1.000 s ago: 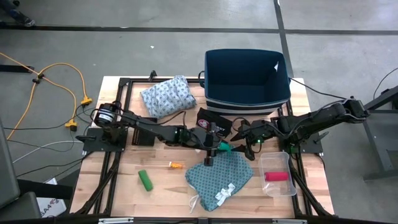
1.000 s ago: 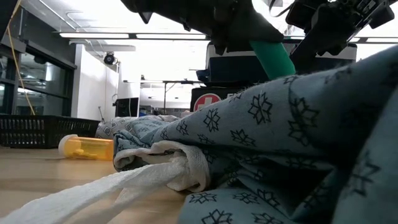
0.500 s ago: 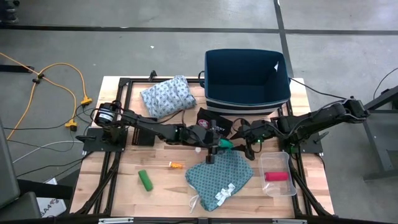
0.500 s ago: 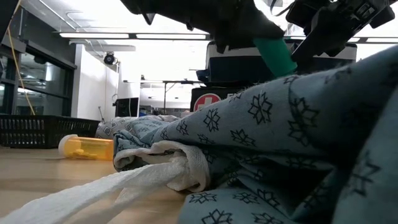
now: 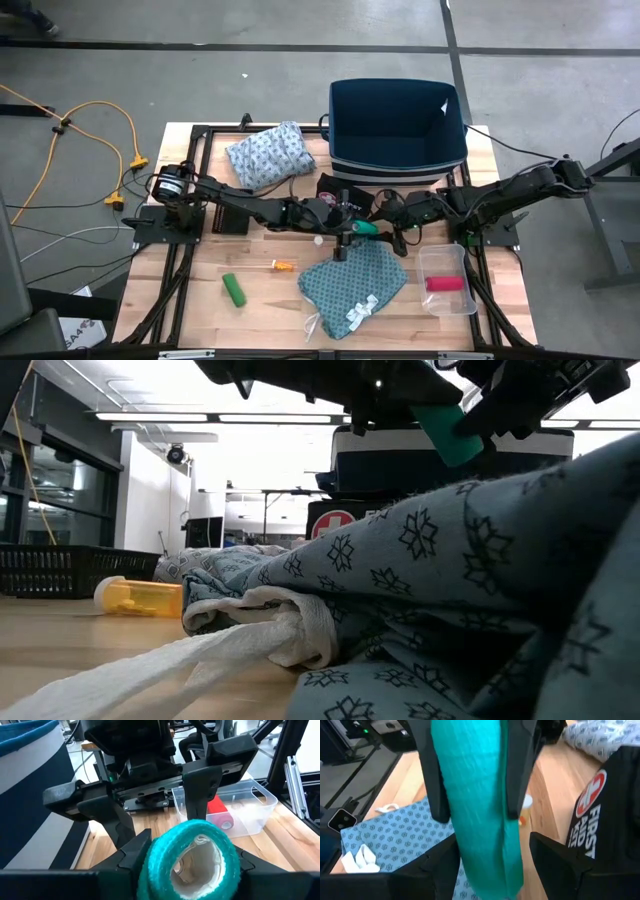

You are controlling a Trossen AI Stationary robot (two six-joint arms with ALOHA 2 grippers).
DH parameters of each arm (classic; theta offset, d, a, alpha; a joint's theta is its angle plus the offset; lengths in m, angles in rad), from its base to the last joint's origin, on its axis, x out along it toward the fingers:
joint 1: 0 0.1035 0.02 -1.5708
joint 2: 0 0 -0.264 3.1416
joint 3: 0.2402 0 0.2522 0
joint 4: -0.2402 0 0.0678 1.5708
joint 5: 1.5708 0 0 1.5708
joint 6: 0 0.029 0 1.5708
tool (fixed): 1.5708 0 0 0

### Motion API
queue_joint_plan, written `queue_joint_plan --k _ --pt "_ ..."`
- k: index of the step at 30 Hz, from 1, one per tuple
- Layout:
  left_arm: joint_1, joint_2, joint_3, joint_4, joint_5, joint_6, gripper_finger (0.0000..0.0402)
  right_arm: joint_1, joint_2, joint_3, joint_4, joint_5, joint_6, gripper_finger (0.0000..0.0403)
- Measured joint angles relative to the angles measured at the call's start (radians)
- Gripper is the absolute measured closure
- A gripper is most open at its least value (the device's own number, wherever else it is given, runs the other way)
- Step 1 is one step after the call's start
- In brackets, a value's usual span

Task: Pick & place medical supplies in basket/bin
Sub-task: Put the dark green bandage into the transparent bin

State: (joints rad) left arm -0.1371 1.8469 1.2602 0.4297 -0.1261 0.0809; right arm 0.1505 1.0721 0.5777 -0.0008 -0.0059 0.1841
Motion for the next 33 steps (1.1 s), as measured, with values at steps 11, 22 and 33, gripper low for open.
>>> queue_joint_plan --k 11,22,33 --pt "0.001 0.000 0.000 -0.001 -0.001 -0.002 0.0250 0.000 0.000 0.000 0.006 0.000 -0.005 0.0183" --pt "0.001 0.000 0.000 -0.003 -0.005 -0.003 0.0250 0.000 0.000 0.000 0.005 -0.002 -0.006 0.0254" --pt "0.001 0.000 0.000 -0.003 -0.003 -0.002 0.0250 0.000 0.000 0.000 0.005 -0.002 -0.006 0.0267"
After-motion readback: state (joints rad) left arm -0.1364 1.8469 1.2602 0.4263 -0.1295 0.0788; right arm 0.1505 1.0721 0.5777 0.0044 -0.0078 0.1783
